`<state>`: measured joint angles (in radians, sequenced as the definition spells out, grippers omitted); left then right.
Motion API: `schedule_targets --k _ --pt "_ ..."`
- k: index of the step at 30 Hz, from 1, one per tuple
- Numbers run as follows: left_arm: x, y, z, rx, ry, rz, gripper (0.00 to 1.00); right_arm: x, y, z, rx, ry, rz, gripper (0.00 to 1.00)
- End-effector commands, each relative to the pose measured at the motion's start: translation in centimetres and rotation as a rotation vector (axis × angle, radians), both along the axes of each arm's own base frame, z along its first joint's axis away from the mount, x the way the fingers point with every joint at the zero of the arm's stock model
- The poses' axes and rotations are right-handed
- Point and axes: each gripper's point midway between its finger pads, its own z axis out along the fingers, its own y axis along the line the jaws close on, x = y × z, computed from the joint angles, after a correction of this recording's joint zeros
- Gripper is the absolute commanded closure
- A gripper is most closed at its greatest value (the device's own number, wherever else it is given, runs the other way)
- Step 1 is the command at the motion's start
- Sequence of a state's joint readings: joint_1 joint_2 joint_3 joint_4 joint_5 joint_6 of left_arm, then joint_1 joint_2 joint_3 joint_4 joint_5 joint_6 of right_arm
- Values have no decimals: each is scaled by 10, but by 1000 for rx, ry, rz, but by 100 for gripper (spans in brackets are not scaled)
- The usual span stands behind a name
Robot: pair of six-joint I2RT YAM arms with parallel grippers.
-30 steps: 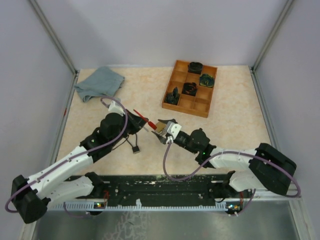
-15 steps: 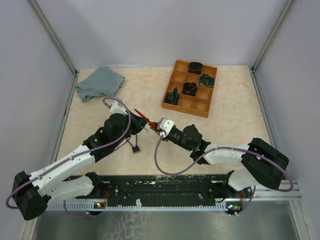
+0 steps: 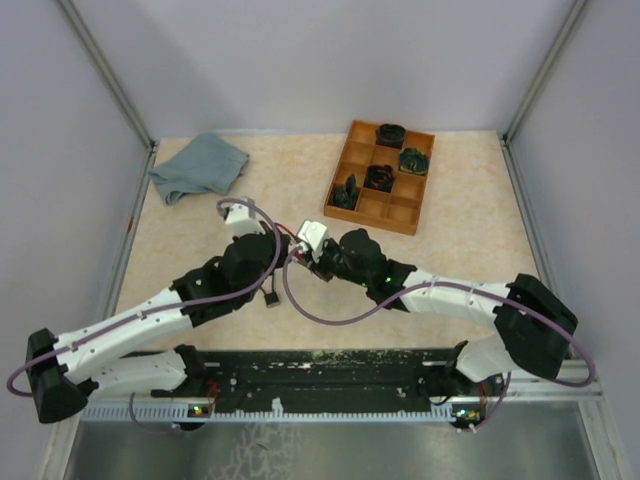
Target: Unlock with the key
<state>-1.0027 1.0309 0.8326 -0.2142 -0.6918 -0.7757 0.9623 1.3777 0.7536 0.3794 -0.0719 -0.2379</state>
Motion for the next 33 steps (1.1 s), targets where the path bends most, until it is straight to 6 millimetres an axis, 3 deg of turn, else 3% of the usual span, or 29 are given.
schedule_targets --k 1,4,6,9,14,16,19,23,30,33 --pt "-1 18 32 -95 -71 86 100 -13 -10 -24 -85 110 -11 100" --pt "-3 23 43 -124 -106 80 100 -12 -17 -39 -155 151 -38 100" --pt "-2 25 47 -109 -126 79 100 -14 -21 -37 -134 164 -39 100" --pt "3 34 32 10 -83 124 96 -7 -41 -26 -100 194 -97 100" --pt "0 49 -7 172 48 171 51 12 -92 -5 -56 263 -256 100" --pt "-4 54 -9 190 56 158 38 15 -112 3 -28 294 -306 100" --pt "-8 66 -6 207 61 146 28 23 -148 10 23 344 -427 100" --pt "-12 79 -7 225 94 112 20 34 -197 18 142 420 -602 100" --pt "-5 91 -40 206 209 26 17 50 -266 49 443 366 -813 100" --pt "-3 88 -49 195 231 8 16 60 -295 36 555 424 -910 100"
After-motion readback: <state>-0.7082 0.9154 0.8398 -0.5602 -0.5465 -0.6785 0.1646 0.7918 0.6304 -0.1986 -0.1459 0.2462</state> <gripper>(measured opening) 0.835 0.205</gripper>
